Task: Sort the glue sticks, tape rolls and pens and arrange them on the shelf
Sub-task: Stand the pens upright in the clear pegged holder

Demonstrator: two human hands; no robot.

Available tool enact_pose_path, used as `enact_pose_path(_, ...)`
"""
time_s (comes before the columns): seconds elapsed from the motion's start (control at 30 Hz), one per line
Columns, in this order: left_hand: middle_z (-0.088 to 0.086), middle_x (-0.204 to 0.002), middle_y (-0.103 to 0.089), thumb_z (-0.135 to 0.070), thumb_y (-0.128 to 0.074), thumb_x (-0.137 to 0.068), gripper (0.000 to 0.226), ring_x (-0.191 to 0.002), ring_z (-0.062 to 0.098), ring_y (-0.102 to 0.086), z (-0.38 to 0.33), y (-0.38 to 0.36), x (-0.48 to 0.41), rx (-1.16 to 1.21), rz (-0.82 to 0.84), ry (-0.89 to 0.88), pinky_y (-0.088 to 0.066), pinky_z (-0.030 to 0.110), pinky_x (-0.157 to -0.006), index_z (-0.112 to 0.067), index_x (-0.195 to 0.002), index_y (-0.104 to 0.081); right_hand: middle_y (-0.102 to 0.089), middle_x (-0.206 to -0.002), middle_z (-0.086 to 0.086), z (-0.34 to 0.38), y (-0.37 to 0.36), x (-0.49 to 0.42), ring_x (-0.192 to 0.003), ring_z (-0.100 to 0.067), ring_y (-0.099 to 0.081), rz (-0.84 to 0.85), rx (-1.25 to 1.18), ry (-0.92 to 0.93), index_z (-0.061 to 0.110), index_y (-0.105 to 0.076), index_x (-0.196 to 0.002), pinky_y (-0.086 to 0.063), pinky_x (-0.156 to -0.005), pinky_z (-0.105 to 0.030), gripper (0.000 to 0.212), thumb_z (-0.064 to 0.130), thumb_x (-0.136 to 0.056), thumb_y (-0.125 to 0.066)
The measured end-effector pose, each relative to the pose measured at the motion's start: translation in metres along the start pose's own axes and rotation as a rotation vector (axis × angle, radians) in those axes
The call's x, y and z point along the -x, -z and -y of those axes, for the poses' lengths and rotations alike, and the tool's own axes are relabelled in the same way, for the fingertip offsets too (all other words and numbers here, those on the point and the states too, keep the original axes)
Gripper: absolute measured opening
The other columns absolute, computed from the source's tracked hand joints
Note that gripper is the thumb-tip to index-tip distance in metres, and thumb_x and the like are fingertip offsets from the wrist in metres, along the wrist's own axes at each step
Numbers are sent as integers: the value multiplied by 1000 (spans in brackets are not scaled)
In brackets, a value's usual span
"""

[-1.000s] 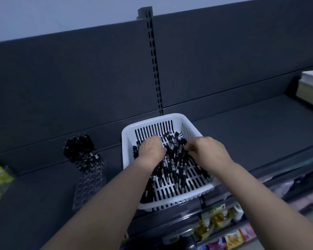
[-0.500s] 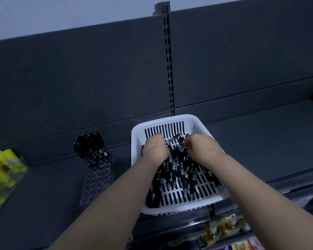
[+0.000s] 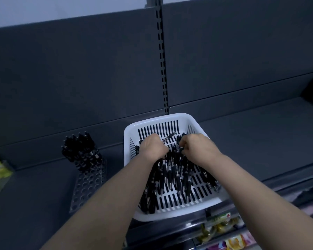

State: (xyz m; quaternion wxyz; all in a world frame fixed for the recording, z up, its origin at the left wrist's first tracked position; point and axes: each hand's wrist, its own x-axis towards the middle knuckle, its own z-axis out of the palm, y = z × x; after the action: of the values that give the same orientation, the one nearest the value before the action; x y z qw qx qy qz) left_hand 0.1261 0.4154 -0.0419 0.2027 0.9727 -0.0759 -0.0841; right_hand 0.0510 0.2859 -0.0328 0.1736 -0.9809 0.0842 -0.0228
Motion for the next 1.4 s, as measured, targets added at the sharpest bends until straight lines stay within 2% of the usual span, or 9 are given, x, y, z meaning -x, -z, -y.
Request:
enact_pose_path(0.13,5,-75,-65,-20,-57,-76,5,-65,22,-64,9,16,4,211,-51,-7,-53,31,-62,-21,-80,-53,-66,-102,-5,17,-9,-16,-95,-27,-62,37,24,2,19,-64,-105,-53,-78,-35,24,13,-82,-58)
enact_pose_path(0.2,2,-84,-69,-21,-52,-75,35,-72,23,-68,17,25,4,356,-99,12,-57,36,-75,-23,-110,-59,-64,-102,-5,25,-13,-21,-94,-27,-61,81,59,-13,15,-61,-105,-52,-75,-33,22,17,-84,-61)
enact_pose_path(0.3,0,-72,-63,-16,-52,-79,45,-67,24,-66,30,39,9,430,-173,-12,-57,34,-73,-23,-124,-56,-60,-96,-4,36,-19,-25,-88,-24,-60,140,102,-45,12,-58,-95,-50,-71,-32,20,23,-82,-67)
enact_pose_path(0.47,-1,-72,-58,-11,-54,-85,40,-68,18,-58,43,58,23,436,-261,-112,-52,31,-70,-23,-122,-57,-65,-96,-7,44,-16,-25,-80,-23,-59,169,60,-132,11,-58,-80,-50,-67,-30,9,14,-80,-66)
enact_pose_path(0.57,-3,-83,-60,-13,-53,-90,32,-72,17,-61,51,76,32,491,-322,-176,-55,32,-75,-24,-120,-59,-70,-100,-5,56,1,-21,-88,-22,-64,42,-58,-129,11,-69,-104,-53,-74,-29,26,16,-78,-66)
enact_pose_path(0.7,-13,-84,-57,-17,-58,-91,24,-81,14,-61,77,112,41,534,-466,-228,-57,40,-83,-26,-112,-63,-67,-90,4,98,38,-6,-84,-19,-58,-208,-248,-7,22,-66,-99,-42,-70,-24,24,14,-78,-58)
enact_pose_path(0.83,-10,-88,-60,-18,-61,-92,20,-71,-1,-56,118,149,54,389,-598,-253,-51,26,-81,-26,-110,-65,-62,-81,12,152,48,3,-83,-13,-56,-339,-406,165,26,-61,-94,-41,-72,-23,17,17,-80,-58)
enact_pose_path(1.07,-14,-80,-58,-22,-62,-91,20,-91,14,-59,174,156,56,230,-624,-198,-51,34,-81,-31,-109,-64,-65,-83,10,209,4,1,-79,-10,-61,-259,-457,356,24,-65,-101,-51,-80,-27,23,12,-81,-64)
enact_pose_path(1.4,-8,-100,-65,-31,-63,-91,20,-102,8,-47,196,133,40,66,-542,-200,-43,25,-86,-35,-110,-66,-70,-92,6,216,-25,-6,-87,-11,-64,-276,-399,339,22,-67,-103,-51,-85,-30,23,11,-83,-67)
